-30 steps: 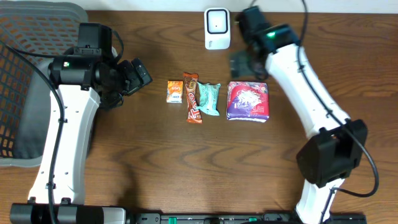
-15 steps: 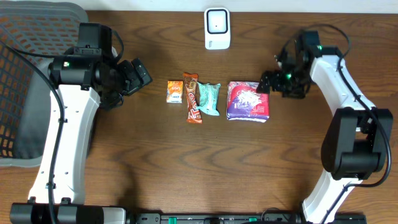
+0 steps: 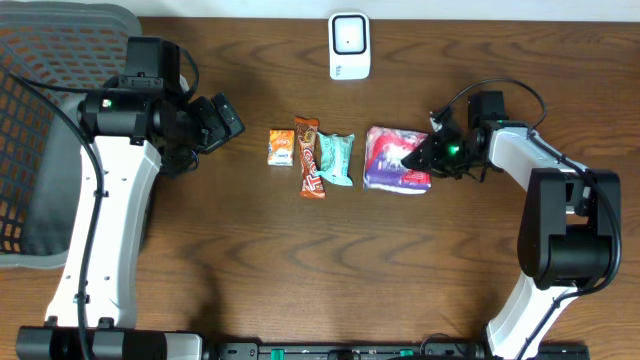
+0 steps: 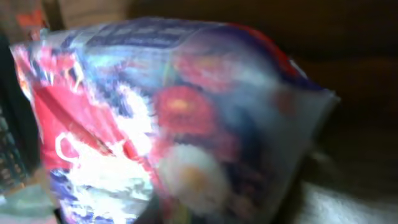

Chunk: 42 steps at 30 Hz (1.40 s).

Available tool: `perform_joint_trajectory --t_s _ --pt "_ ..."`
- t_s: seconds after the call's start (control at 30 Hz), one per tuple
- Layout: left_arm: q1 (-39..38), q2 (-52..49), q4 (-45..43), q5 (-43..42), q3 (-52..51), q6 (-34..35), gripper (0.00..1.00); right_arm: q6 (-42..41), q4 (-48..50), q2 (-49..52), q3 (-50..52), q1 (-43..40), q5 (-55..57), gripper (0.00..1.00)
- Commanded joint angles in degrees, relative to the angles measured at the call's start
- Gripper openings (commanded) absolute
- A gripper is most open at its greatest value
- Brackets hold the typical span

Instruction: Scan the item barcode

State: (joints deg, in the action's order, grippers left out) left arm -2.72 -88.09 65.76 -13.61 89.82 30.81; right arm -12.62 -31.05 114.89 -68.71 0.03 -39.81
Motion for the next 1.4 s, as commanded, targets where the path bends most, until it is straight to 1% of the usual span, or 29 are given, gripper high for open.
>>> perform_joint_trajectory --t_s 0.0,0.1,0.2,0.27,0.33,0.37,0.43,0.53,0.63,0.7,0.77,0.83,0.93,1.13,1.27,1.37 --pt "0.2 -0.3 0.2 0.1 0.4 -0.7 0.98 -7.8 1.1 0.1 -1.0 0.3 -2.3 0.03" --pt "0.2 -0.3 0.2 0.2 0.4 -0.7 0.98 -11.5 2.2 -0.1 -5.3 -0.7 -7.0 0.02" --pt "0.2 -0.3 0.2 0.2 0.4 -0.7 0.98 -19.0 5.7 -0.1 -9.9 -1.0 -7.7 0.01" --pt "0.2 -0.3 0.2 0.2 0.4 -0.8 0.98 -24.7 11.5 -0.1 -11.7 -0.5 -7.6 0.01" --pt "0.2 -0.3 0.2 0.1 0.4 -0.8 0.98 -32.0 21.6 -0.1 -12.0 0.6 -6.9 0.01" --pt "0.2 -0.3 0.2 0.1 0.4 -0.7 0.98 -35.2 25.9 -0.1 -12.0 1.4 -5.1 0.01" --pt "0.2 -0.3 0.2 0.1 0.4 -0.7 0.98 -40.8 31.0 -0.1 -12.0 3.3 2.2 0.01" --pt "0.2 -0.3 0.2 0.1 0.4 -0.7 0.98 -47.7 34.2 -0.1 -12.0 6.8 14.2 0.01" --pt "0.2 -0.3 0.2 0.2 0.4 -0.7 0.98 -52.0 38.6 0.2 -12.0 10.9 23.5 0.01" --pt "0.2 -0.3 0.2 0.1 0.4 -0.7 0.98 -52.2 44.6 0.6 -12.0 13.5 27.8 0.02" --pt "0.2 -0.3 0.2 0.2 0.4 -0.7 0.98 -52.2 48.7 0.6 -12.0 15.7 32.6 0.04" --pt "0.2 -0.3 0.2 0.1 0.4 -0.7 0.98 -52.0 50.3 0.6 -12.3 17.1 37.1 0.05" --pt "0.2 -0.3 0.2 0.1 0.4 -0.7 0.98 -52.0 50.1 0.6 -12.8 17.7 40.3 0.05" --pt "0.2 -0.3 0.2 0.2 0.4 -0.7 0.98 -52.0 50.7 1.1 -12.9 17.2 41.4 0.04" --pt "0.2 -0.3 0.2 0.1 0.4 -0.7 0.98 -51.9 50.6 2.7 -14.1 17.2 40.8 0.06" --pt "0.2 -0.3 0.2 0.2 0.4 -0.7 0.98 -49.0 50.6 2.9 -14.7 16.1 38.8 0.06"
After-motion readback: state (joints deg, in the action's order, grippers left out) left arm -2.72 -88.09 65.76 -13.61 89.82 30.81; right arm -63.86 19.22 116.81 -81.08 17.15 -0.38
